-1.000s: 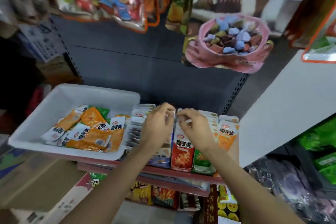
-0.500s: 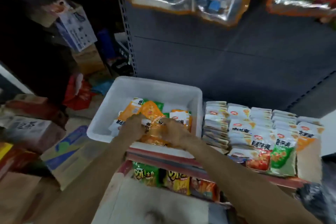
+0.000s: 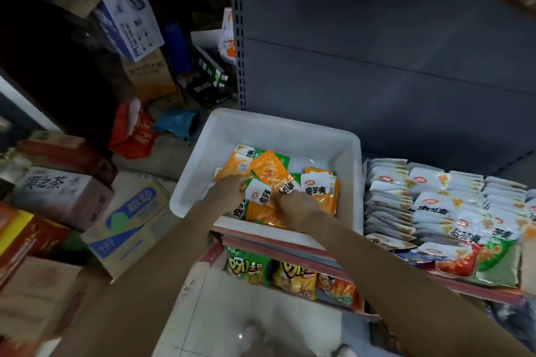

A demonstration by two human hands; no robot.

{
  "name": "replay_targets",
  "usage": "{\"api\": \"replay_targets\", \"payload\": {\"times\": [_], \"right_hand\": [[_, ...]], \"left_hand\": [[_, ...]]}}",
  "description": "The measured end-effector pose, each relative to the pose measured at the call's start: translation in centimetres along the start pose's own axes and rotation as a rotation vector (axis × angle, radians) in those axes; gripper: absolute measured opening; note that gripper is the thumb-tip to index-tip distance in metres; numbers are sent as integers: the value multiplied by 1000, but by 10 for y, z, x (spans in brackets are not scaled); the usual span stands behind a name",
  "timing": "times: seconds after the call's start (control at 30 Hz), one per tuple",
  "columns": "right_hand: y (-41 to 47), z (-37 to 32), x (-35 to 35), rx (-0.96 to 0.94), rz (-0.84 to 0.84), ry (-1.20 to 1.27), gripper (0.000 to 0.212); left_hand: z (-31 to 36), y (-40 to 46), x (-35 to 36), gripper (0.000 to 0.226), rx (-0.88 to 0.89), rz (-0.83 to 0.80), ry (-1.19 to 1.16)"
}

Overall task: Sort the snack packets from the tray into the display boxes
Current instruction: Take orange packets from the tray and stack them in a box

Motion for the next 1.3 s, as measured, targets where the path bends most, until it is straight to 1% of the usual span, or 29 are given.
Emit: {"api": "replay_targets", "payload": {"times": [0.07, 0.1, 0.13, 0.2, 0.23, 0.27, 0.37, 0.43, 0.53, 0.57, 0.67, 0.73, 0.8, 0.9, 1.0, 1.07, 1.13, 1.23, 1.3], "right_hand": [[0, 4, -1, 4, 40, 51, 31], [0, 8, -2, 22, 74, 117, 30], [-2, 12, -4, 41, 125, 213, 28], [-6, 24, -7, 75, 230, 453, 24], [-10, 28, -9, 79, 277, 567, 21], [-14, 32, -11, 71, 320, 668, 19], [-31, 39, -19, 30, 440, 929, 21], [-47, 47, -26, 40, 516, 1074, 28], [-75, 65, -42, 49, 607, 1134, 23], [-86, 74, -47, 54, 636, 1131, 21], [-122, 104, -58, 57, 746, 1152, 20], [-150, 126, -61, 57, 830, 1168, 21], [-178, 150, -62, 81, 898, 1156, 22], [-220, 187, -58, 111, 986, 1160, 18], [-260, 225, -47, 153, 1048, 1145, 18], [-283, 251, -36, 202, 1082, 1096, 17], [-302, 277, -23, 267, 1098, 1051, 13], [-324, 314, 0, 366, 1073, 987, 15], [-333, 334, 14, 413, 1040, 996, 11]], "left_hand": [[8, -4, -6, 38, -45, 14, -112], [10, -6, -9, 34, -58, 39, -219], [15, -8, -14, 35, -58, 30, -347], [23, -13, -19, 58, -90, 15, -599], [28, -16, -21, 63, -87, 4, -684], [35, -20, -22, 62, -79, 5, -743], [56, -23, -24, 52, -71, 90, -843], [75, -28, -28, 35, -25, 116, -910], [112, -32, -34, 13, 98, 92, -997], [127, -34, -35, 11, 139, 98, -1011], [178, -36, -35, 22, 258, 127, -991], [214, -38, -29, 25, 317, 127, -951], [253, -41, -18, 26, 379, 116, -922], [309, -47, 2, 27, 442, 102, -884], [362, -55, 25, 22, 490, 83, -818], [395, -58, 43, 20, 513, 71, -779], [423, -59, 62, 22, 526, 86, -723], [459, -61, 87, 19, 553, 80, -603], [477, -62, 102, 19, 573, 87, -542]]}}
Point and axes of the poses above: each hand's wrist, its own y-axis towards the middle knuckle, its own x-axis out of the palm, z = x × y, the point moved 1 cm from there along y, towards the middle knuckle, and after that the axes turned 5 degrees about -x, right-handed, at the moved point
